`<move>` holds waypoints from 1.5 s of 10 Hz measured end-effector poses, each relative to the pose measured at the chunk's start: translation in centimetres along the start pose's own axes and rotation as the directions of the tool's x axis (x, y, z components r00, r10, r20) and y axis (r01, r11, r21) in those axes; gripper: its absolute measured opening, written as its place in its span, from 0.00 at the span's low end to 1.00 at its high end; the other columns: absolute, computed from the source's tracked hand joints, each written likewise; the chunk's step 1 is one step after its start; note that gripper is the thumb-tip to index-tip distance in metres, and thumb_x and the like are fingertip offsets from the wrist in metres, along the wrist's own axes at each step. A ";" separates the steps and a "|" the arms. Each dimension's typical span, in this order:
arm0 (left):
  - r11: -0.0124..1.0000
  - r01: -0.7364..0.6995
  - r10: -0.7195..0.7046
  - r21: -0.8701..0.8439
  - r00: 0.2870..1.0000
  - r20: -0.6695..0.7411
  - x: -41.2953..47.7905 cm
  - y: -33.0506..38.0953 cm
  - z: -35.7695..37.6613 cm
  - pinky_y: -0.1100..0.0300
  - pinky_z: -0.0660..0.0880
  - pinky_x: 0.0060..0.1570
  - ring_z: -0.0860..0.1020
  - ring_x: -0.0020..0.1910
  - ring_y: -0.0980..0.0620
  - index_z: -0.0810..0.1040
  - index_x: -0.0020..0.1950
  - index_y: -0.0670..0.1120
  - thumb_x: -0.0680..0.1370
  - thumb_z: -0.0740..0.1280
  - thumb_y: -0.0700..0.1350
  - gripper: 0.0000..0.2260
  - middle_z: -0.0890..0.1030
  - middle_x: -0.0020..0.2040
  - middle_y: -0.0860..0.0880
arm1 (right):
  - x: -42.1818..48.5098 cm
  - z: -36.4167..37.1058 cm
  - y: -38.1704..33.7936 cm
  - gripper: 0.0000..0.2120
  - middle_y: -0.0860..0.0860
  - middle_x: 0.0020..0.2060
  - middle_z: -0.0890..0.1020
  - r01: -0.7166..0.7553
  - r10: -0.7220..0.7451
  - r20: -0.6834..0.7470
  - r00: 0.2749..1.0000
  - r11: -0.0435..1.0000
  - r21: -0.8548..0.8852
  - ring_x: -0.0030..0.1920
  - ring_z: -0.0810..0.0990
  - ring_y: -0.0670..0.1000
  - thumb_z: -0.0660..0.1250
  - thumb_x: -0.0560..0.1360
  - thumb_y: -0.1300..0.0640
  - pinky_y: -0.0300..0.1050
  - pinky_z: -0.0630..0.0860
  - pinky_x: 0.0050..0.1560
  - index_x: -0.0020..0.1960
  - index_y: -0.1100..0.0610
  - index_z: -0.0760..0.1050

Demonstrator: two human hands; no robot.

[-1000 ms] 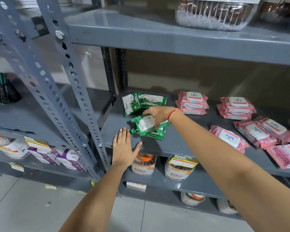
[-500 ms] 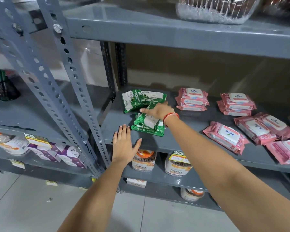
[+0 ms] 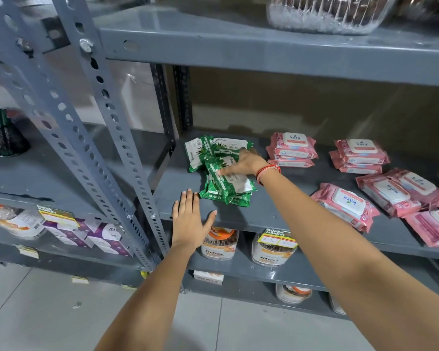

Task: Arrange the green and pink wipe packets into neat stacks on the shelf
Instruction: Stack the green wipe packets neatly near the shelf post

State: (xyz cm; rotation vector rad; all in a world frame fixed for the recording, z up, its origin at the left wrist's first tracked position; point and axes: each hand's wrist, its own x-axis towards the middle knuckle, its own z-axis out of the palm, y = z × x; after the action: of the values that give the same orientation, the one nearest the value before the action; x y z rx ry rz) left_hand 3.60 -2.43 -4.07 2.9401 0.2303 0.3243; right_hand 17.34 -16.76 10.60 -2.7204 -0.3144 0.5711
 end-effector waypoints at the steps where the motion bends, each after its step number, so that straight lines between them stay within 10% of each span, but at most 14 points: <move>1: 1.000 0.001 -0.001 -0.006 1.000 -0.005 0.0 0.0 0.0 0.48 0.46 0.73 0.49 0.76 0.47 0.54 0.74 0.41 0.77 0.48 0.64 0.34 0.55 0.76 0.43 | -0.2 1.1 -0.6 0.51 0.60 0.75 0.58 -0.020 0.026 0.065 0.998 0.995 -0.094 0.74 0.59 0.61 0.69 0.64 0.30 0.55 0.64 0.72 0.74 0.62 0.59; 2: 1.000 0.003 -0.004 -0.007 1.000 -0.010 0.0 0.0 0.0 0.48 0.47 0.72 0.50 0.75 0.47 0.55 0.74 0.41 0.77 0.48 0.64 0.34 0.56 0.76 0.43 | 0.2 1.9 -1.1 0.29 0.59 0.64 0.73 0.028 -0.025 0.018 1.000 0.981 -0.193 0.65 0.71 0.60 0.72 0.65 0.37 0.51 0.73 0.62 0.51 0.61 0.75; 3: 1.000 0.001 -0.001 -0.010 1.000 -0.010 0.0 0.0 -0.1 0.48 0.47 0.72 0.51 0.75 0.46 0.56 0.74 0.41 0.77 0.48 0.64 0.34 0.56 0.76 0.42 | -0.3 1.3 -1.4 0.21 0.54 0.40 0.77 0.095 -0.090 0.034 0.995 0.967 -0.236 0.42 0.76 0.54 0.75 0.65 0.46 0.42 0.74 0.40 0.33 0.57 0.66; 4: 1.000 0.001 -0.001 -0.015 1.000 -0.003 -0.1 0.0 -0.1 0.48 0.47 0.72 0.50 0.75 0.46 0.55 0.74 0.41 0.77 0.48 0.64 0.34 0.55 0.76 0.42 | -0.5 0.5 -1.7 0.21 0.58 0.51 0.78 0.168 -0.137 0.126 0.983 0.942 -0.291 0.49 0.79 0.56 0.76 0.66 0.53 0.48 0.79 0.46 0.53 0.63 0.74; 5: 1.000 0.000 0.000 -0.012 1.000 0.002 0.0 0.0 -0.1 0.48 0.47 0.73 0.50 0.75 0.46 0.54 0.74 0.41 0.77 0.48 0.64 0.34 0.55 0.76 0.42 | -0.6 0.2 -1.4 0.39 0.58 0.66 0.71 0.240 -0.193 0.168 0.967 0.911 -0.336 0.65 0.72 0.58 0.75 0.67 0.56 0.52 0.73 0.64 0.72 0.63 0.62; 11: 0.999 -0.006 0.006 -0.033 1.000 0.007 -0.1 0.0 -0.2 0.47 0.48 0.72 0.51 0.75 0.46 0.55 0.74 0.39 0.77 0.49 0.63 0.34 0.56 0.76 0.41 | -0.8 1.0 -0.2 0.46 0.57 0.74 0.63 0.312 -0.288 0.126 0.949 0.915 -0.257 0.73 0.62 0.57 0.76 0.67 0.51 0.47 0.61 0.71 0.76 0.61 0.55; 15: 0.995 -0.057 0.050 -0.086 0.996 -0.080 -3.7 0.3 -0.3 0.49 0.46 0.73 0.45 0.75 0.47 0.50 0.75 0.39 0.77 0.44 0.64 0.35 0.53 0.76 0.41 | -2.6 2.4 4.0 0.48 0.58 0.75 0.60 0.345 -0.363 -0.065 0.929 0.918 -0.196 0.75 0.56 0.62 0.75 0.67 0.45 0.62 0.56 0.73 0.78 0.55 0.51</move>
State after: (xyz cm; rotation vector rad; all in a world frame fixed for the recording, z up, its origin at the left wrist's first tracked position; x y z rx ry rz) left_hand -0.03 -3.31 -4.53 2.8533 0.1433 0.4453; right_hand 14.54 -20.46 7.98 -2.7510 -0.8511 0.3142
